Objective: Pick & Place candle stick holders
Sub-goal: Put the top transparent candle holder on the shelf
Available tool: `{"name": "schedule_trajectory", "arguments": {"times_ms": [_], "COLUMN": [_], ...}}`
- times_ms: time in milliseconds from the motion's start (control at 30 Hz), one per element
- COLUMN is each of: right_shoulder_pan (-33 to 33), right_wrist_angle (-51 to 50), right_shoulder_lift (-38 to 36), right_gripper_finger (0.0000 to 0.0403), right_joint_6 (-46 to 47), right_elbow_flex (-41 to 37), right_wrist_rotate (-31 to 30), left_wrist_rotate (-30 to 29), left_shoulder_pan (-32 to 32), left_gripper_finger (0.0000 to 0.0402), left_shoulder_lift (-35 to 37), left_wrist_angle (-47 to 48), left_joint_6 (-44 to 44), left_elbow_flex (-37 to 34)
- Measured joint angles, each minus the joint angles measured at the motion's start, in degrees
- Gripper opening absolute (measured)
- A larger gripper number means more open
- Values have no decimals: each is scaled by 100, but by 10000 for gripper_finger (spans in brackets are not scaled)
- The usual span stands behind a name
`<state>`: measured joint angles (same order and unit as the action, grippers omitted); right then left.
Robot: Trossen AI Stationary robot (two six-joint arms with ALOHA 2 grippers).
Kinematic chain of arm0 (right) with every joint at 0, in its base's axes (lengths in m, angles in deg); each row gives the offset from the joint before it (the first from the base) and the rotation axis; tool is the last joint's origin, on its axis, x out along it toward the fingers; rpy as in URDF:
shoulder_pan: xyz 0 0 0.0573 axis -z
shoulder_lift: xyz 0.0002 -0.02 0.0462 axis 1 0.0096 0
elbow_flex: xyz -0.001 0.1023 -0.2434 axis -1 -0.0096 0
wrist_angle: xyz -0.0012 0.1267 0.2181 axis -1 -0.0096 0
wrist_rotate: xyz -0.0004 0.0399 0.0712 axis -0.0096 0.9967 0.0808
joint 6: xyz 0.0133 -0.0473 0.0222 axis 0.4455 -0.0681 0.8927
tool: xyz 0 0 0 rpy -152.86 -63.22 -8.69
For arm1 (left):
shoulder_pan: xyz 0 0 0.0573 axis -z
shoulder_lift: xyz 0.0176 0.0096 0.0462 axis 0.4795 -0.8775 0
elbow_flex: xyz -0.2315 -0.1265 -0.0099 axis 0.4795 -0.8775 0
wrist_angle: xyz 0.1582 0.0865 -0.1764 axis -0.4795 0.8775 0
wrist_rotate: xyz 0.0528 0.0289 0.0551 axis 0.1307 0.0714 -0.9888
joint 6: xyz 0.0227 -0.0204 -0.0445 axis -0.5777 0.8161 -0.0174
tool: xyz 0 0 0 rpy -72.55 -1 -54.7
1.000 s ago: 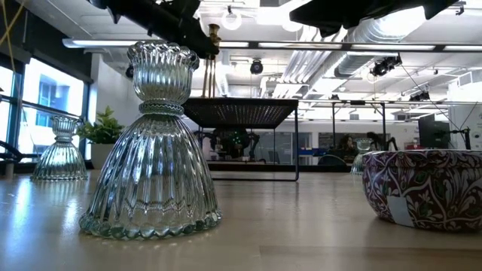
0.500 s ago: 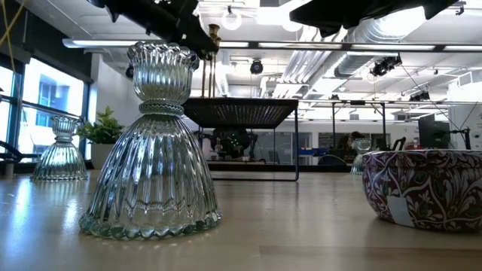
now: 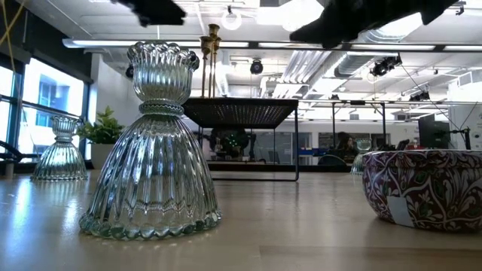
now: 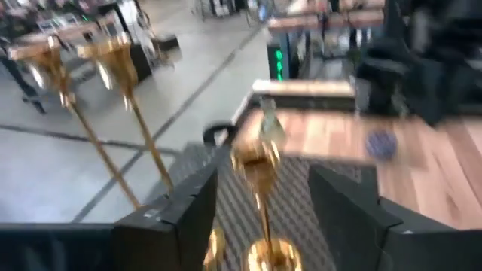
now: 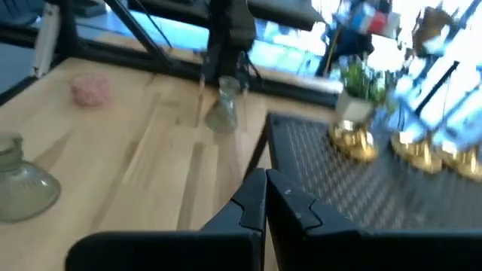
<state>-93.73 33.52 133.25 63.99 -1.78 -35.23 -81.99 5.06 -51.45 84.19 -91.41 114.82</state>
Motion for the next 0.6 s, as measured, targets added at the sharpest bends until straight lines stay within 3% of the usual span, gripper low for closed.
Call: {"name": "schedule_trajectory", "arguments": {"times_ms": [133, 233, 300, 467, 600], "right_shoulder_pan": [43, -10, -11, 423, 1430], "right_wrist_angle": [49, -108, -393, -1547, -2208], "right_shoulder_lift": [-84, -335, -611, -1389, -1734], "right_gripper_finger": [0, 0, 0, 0, 0], "right_joint_6": [487, 1242, 1800, 2789, 3319], "right_elbow_flex": [-494, -971, -1250, -1408, -1411], "right_wrist_rotate": [-212, -696, -1119, -2039, -1882], "left_wrist_rotate": [301, 352, 452, 590, 586], "left_shoulder_pan": [45, 84, 72, 75, 74], "left_gripper_finger": [111, 37, 10, 27, 30], "left_shoulder_lift": [507, 822, 987, 1124, 1122], "left_wrist_angle": [-47, -696, -1256, -2350, -2811], "left_joint_6": [31, 138, 219, 331, 321], "left_elbow_flex": [-832, -1768, -2329, -3268, -3565]}}
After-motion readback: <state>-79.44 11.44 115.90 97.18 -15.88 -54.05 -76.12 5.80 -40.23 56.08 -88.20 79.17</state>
